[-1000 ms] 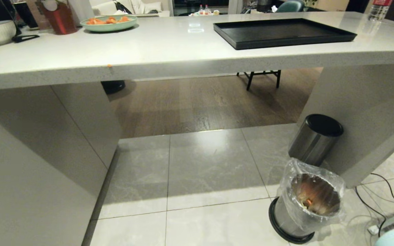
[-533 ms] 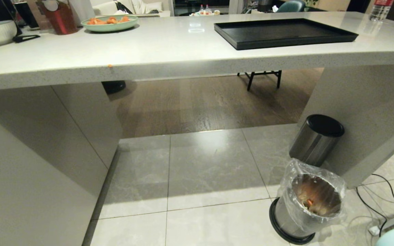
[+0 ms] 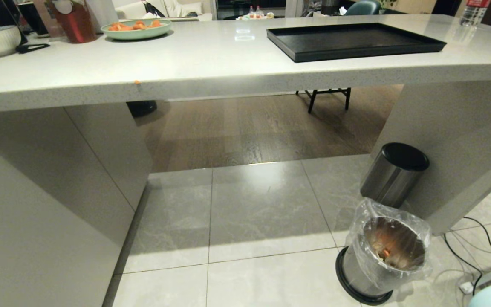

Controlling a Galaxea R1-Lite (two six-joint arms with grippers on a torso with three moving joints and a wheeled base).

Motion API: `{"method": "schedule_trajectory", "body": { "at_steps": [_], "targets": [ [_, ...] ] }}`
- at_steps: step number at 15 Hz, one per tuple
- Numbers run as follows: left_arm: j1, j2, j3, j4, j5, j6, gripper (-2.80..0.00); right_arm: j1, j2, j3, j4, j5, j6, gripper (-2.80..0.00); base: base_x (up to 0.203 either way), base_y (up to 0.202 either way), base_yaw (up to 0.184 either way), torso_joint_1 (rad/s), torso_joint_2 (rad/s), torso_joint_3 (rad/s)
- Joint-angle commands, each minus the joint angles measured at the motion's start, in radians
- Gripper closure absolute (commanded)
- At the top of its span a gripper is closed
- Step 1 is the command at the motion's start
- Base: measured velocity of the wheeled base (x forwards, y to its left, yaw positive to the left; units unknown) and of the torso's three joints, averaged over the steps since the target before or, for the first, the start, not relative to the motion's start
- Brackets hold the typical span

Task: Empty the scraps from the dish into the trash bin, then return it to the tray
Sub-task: Put the bowl back to the table

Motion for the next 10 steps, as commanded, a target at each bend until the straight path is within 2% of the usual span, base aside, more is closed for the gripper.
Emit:
{"method": "schedule_trajectory", "body": {
  "at_steps": [1,10],
  "targets": [
    [0.000,0.001,0.000,-0.001,0.001,-0.001,0.00,0.000,0.000,0.000,-0.001,0.000,0.000,0.00,0.000,0.000,0.000,0.000,0.00,0.000],
    [0.000,0.000,0.000,-0.001,0.001,-0.001,0.00,0.000,0.000,0.000,-0.001,0.000,0.000,0.00,0.000,0.000,0.000,0.000,0.00,0.000]
  ]
}}
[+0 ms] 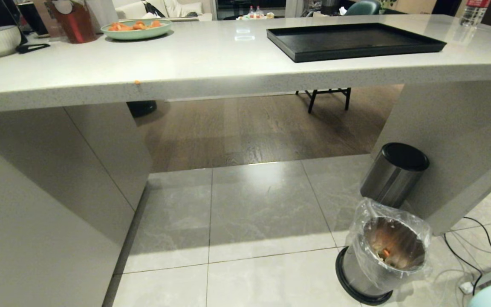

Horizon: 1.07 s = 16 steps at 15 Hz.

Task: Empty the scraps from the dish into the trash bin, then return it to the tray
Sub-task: Put the bowl back to the table

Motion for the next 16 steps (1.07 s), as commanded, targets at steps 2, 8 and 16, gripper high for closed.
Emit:
{"method": "schedule_trajectory", "body": {
  "at_steps": [2,8,16],
  "targets": [
    [0.000,0.000,0.000,-0.001,0.000,0.000,0.00,0.000,0.000,0.000,-0.001,0.000,0.000,0.00,0.000,0.000,0.000,0.000,0.00,0.000],
    [0.000,0.001,0.000,-0.001,0.000,0.000,0.00,0.000,0.000,0.000,-0.002,0.000,0.000,0.00,0.000,0.000,0.000,0.000,0.00,0.000],
    [0.000,0.001,0.000,-0.001,0.000,0.000,0.00,0.000,0.000,0.000,-0.001,0.000,-0.014,0.00,0.000,0.000,0.000,-0.018,-0.14,-0.164]
  ]
}}
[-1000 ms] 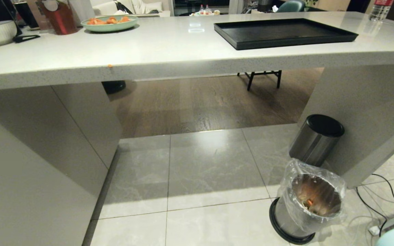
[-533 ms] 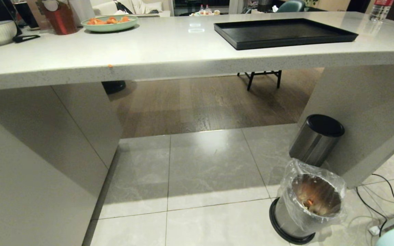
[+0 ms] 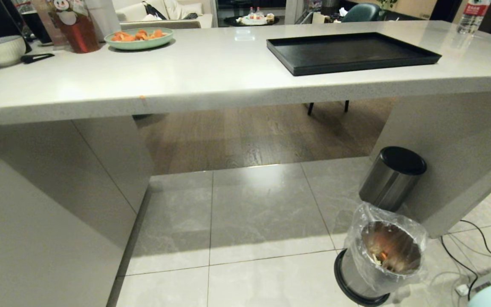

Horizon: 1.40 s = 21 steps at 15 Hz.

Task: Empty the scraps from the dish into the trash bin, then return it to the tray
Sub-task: Put the bowl back to the table

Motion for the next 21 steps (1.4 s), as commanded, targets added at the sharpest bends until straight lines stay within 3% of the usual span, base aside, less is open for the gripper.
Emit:
{"method": "schedule_trajectory", "body": {
  "at_steps": [1,10,21],
  "targets": [
    [-0.001,0.001,0.000,-0.001,0.000,-0.001,0.00,0.000,0.000,0.000,-0.001,0.000,0.000,0.00,0.000,0.000,0.000,-0.033,-0.39,-0.417],
    [0.000,0.001,0.000,-0.001,0.000,-0.001,0.00,0.000,0.000,0.000,-0.001,0.000,0.001,0.00,0.000,0.000,0.000,0.037,-0.44,-0.401],
    [0.000,0.001,0.000,-0.001,0.000,-0.001,0.00,0.000,0.000,0.000,-0.001,0.000,0.001,0.00,0.000,0.000,0.000,0.146,-0.51,-0.367]
  ]
}}
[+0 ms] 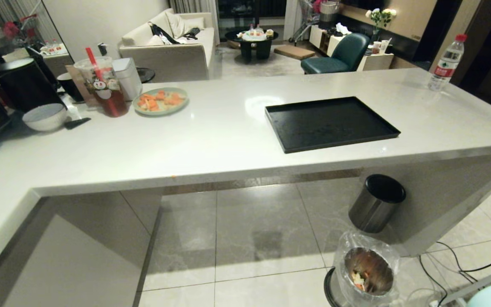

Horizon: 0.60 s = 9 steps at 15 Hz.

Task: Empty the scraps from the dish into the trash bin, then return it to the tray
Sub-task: Put the bowl back to the table

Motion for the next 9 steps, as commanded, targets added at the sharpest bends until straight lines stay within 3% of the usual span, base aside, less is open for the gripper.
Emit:
{"method": "schedule_trajectory", "body": {
  "at_steps": [1,5,9],
  "targets": [
    [0.000,0.001,0.000,0.000,0.000,-0.001,0.00,0.000,0.000,0.000,-0.001,0.000,-0.001,0.00,0.000,0.000,0.000,0.202,-0.56,-0.372],
    [0.000,0.000,0.000,0.000,0.000,-0.001,0.00,0.000,0.000,0.000,-0.001,0.000,0.005,0.00,0.000,0.000,0.000,0.219,-0.60,-0.372],
    [0.000,0.000,0.000,0.000,0.000,0.000,0.00,0.000,0.000,0.000,-0.001,0.000,0.009,0.00,0.000,0.000,0.000,0.052,-0.14,-0.083]
  ]
}}
